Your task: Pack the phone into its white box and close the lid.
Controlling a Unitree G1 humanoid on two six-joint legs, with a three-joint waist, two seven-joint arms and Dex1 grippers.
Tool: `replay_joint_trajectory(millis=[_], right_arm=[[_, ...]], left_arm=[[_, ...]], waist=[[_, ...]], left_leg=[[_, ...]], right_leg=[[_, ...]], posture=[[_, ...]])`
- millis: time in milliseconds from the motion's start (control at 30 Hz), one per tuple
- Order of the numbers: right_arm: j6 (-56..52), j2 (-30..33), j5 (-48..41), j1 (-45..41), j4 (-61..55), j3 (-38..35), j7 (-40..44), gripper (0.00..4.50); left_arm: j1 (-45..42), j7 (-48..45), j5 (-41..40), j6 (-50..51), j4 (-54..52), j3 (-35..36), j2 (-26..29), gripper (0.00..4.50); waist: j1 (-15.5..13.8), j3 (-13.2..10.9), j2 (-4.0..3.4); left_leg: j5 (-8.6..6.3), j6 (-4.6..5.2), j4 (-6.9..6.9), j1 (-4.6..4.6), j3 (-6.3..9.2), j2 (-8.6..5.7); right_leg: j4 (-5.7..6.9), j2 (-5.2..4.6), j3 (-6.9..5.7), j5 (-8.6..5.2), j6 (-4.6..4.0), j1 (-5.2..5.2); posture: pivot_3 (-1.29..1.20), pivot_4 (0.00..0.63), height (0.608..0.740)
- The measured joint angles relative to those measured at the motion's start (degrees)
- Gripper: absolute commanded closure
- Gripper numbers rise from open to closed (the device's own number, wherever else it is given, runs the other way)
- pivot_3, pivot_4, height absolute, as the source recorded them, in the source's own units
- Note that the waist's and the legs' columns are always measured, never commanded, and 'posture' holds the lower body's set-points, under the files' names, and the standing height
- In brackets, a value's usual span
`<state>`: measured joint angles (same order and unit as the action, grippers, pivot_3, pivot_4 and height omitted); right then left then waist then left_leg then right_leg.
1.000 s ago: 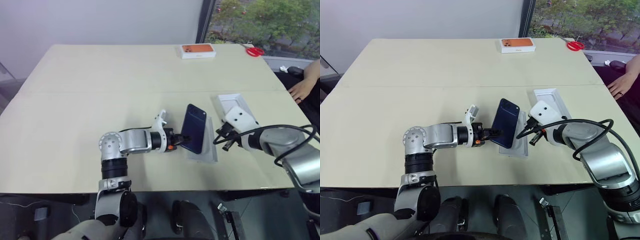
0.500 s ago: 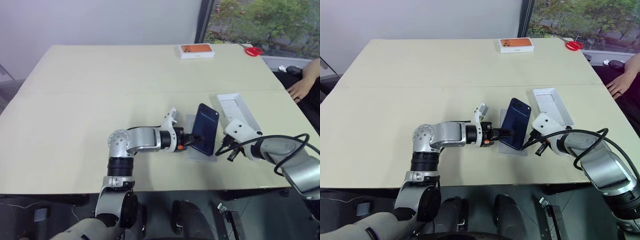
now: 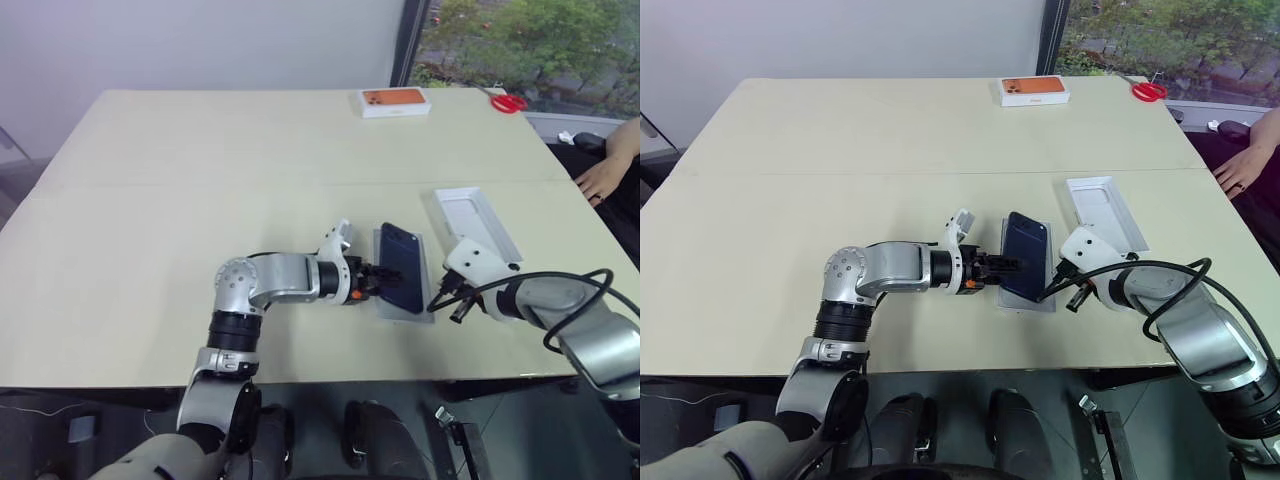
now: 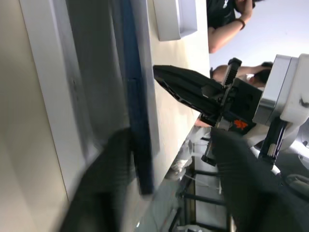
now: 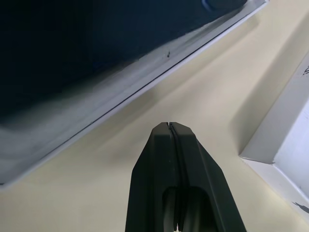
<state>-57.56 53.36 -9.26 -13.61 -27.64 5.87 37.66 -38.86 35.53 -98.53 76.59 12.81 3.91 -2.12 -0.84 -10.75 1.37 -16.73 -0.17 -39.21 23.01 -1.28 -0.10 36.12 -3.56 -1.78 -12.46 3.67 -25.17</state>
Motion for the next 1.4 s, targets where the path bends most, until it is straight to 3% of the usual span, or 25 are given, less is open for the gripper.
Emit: replay_joint_trajectory(millis=[33, 300, 467, 533, 700, 767, 900, 1000, 1400], right_arm=[[0.00, 0.00, 0.01, -0.04, 0.00, 0.00, -0.03, 4.50], [0.01, 0.27, 0.21, -1.72, 0.40, -0.11, -0.23, 4.50], [0.41, 1.62, 0.62, -3.73, 1.67, -1.44, -0.27, 4.50], [0.25, 0.81, 0.29, -5.37, 2.27, -2.64, -0.51, 4.50], [-1.75, -5.47, -2.89, -8.95, 2.19, -4.96, -1.43, 4.50], [-2.09, -6.57, -3.24, -9.00, 2.30, -4.88, -1.76, 4.50], [-2.13, -7.93, -3.29, -10.06, 2.66, -3.73, -2.62, 4.50], [-2.14, -9.40, -3.25, -10.80, 3.24, -2.76, -3.48, 4.50], [-5.08, -13.25, -3.36, -12.91, 4.40, -1.81, -6.56, 4.50]], left_arm=[[0.00, 0.00, -0.58, -0.07, 0.00, -0.48, 0.41, 0.04], [-0.02, -4.08, -6.90, -0.67, -3.18, -3.39, 9.55, 0.04], [-0.25, -12.28, -5.84, 0.55, -7.63, -3.23, 21.18, 0.04], [-0.27, -18.03, -0.19, 0.19, -11.00, -3.32, 24.98, 0.04], [0.94, -41.88, 30.09, -15.44, -19.92, -9.56, 39.78, 0.04], [2.91, -49.29, 41.42, -23.42, -20.75, -12.68, 43.12, 0.04], [9.62, -61.82, 56.42, -37.56, -22.94, -16.83, 45.36, 0.04], [13.32, -67.70, 62.09, -44.52, -24.31, -16.79, 45.69, 0.04], [18.75, -78.17, 70.48, -52.77, -25.08, -14.76, 42.03, 0.04]], waist=[[0.00, 0.00, 0.00], [0.05, 0.01, -0.01], [0.15, 0.01, -0.02], [0.12, 0.01, -0.02], [0.15, 0.01, -0.04], [0.03, -0.02, -0.10], [0.13, -0.02, -0.09], [0.14, -0.02, -0.09], [0.17, -0.03, -0.10]], left_leg=[[0.00, 0.00, 0.00, 0.00, 0.00, 0.00], [0.01, -0.02, 0.00, -0.06, 0.00, 0.01], [0.03, -0.05, 0.02, -0.12, -0.02, 0.00], [0.03, -0.05, 0.02, -0.13, -0.04, -0.06], [0.03, -0.07, 0.12, -0.27, -0.14, -0.05], [0.03, -0.06, 0.13, -0.27, -0.17, -0.03], [-0.04, 0.05, 0.09, -0.21, -0.26, 0.03], [-0.05, 0.08, 0.08, -0.20, -0.26, 0.07], [-0.07, 0.12, 0.07, -0.21, -0.19, 0.13]], right_leg=[[0.00, 0.00, 0.00, 0.00, 0.00, 0.00], [0.02, 0.00, 0.00, 0.00, 0.00, 0.03], [0.04, 0.03, 0.00, 0.00, -0.01, 0.05], [0.02, 0.05, -0.02, -0.01, -0.02, 0.08], [-0.03, 0.13, -0.01, -0.13, -0.23, 0.14], [-0.06, 0.07, 0.01, -0.14, -0.24, 0.17], [-0.19, -0.07, 0.04, -0.14, -0.25, 0.18], [-0.21, -0.09, 0.05, -0.14, -0.24, 0.17], [-0.10, -0.01, -0.01, -0.03, -0.01, 0.16]], posture=[[0.00, 0.150, 0.740], [0.00, 0.150, 0.740], [0.00, 0.150, 0.740], [0.00, 0.150, 0.740], [0.00, 0.150, 0.740], [0.00, 0.150, 0.740], [0.00, 0.150, 0.740], [0.00, 0.150, 0.740], [0.00, 0.150, 0.740]])
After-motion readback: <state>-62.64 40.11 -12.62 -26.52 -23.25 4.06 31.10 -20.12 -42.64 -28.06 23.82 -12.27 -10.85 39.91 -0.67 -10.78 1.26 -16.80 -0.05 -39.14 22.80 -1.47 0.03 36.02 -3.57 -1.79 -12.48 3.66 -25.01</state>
